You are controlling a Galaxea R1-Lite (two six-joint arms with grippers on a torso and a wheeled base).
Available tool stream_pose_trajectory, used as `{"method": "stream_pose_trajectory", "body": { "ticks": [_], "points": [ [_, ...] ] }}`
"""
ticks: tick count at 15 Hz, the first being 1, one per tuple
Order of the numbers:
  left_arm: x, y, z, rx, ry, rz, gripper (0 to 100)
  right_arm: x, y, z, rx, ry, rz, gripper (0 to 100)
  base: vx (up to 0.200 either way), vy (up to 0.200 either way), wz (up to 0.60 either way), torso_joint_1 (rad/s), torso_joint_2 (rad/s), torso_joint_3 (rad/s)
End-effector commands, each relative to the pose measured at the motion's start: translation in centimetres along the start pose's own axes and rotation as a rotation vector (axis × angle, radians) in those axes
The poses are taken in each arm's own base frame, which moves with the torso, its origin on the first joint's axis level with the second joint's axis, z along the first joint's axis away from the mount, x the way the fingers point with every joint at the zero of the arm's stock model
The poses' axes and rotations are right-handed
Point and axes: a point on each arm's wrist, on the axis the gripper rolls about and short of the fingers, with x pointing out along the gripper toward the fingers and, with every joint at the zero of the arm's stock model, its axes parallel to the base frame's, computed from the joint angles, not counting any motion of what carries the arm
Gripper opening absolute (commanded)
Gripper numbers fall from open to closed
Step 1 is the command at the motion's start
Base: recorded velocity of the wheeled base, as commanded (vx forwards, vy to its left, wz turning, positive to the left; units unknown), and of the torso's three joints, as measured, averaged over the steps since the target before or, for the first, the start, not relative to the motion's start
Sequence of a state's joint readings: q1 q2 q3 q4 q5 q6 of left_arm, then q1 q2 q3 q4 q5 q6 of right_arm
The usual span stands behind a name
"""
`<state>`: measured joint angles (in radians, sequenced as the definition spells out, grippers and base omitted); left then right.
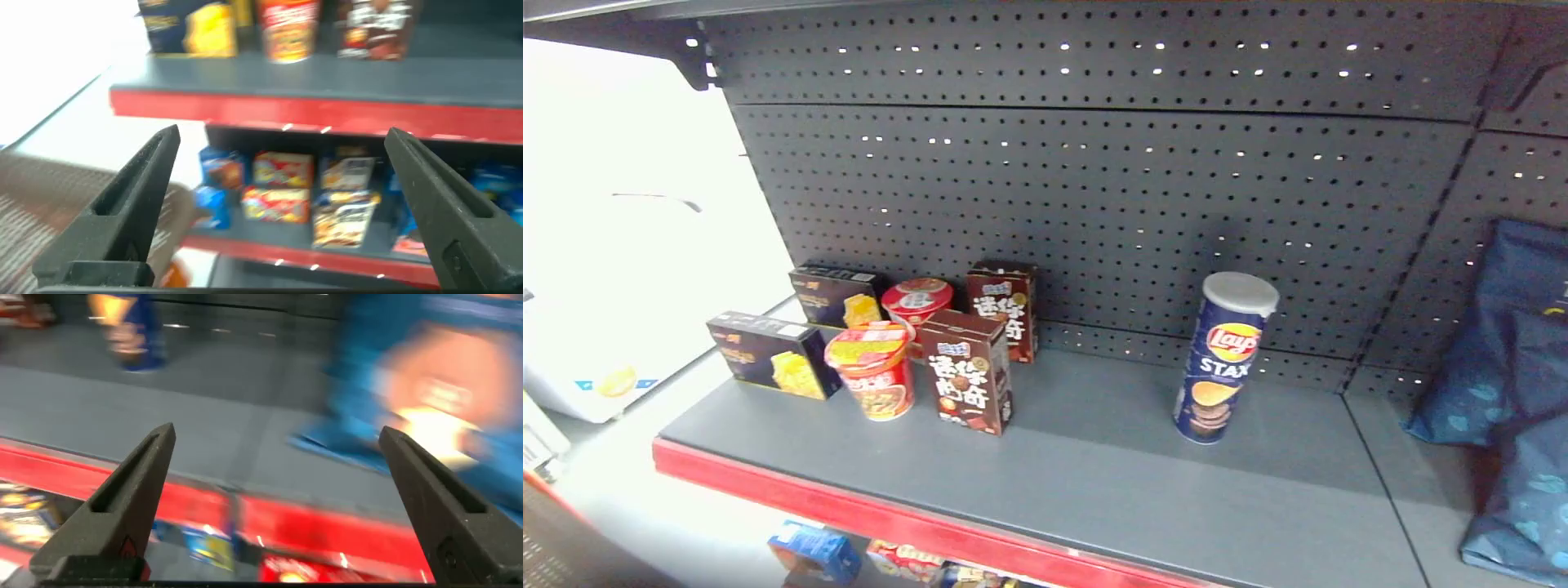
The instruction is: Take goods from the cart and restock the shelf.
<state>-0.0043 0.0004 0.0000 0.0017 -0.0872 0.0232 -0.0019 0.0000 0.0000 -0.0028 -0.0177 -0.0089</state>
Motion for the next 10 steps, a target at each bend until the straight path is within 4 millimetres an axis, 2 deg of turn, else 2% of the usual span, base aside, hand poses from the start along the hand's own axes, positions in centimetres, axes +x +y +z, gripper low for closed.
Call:
{"method": "stream_pose_trajectory", "body": {
  "ticks": [1,10],
  "points": [
    [0.0,0.0,0.0,0.0,-0.001,0.001,100,0.0,0.0,0.0,0.0,0.0,0.0,100,0.0,0.0,0.6,0.007,0.01,0.002],
    [0.0,0.0,0.0,0.0,-0.001,-0.002,100,0.0,0.0,0.0,0.001,0.0,0.0,100,0.0,0.0,0.6,0.003,0.0,0.001]
  ]
}}
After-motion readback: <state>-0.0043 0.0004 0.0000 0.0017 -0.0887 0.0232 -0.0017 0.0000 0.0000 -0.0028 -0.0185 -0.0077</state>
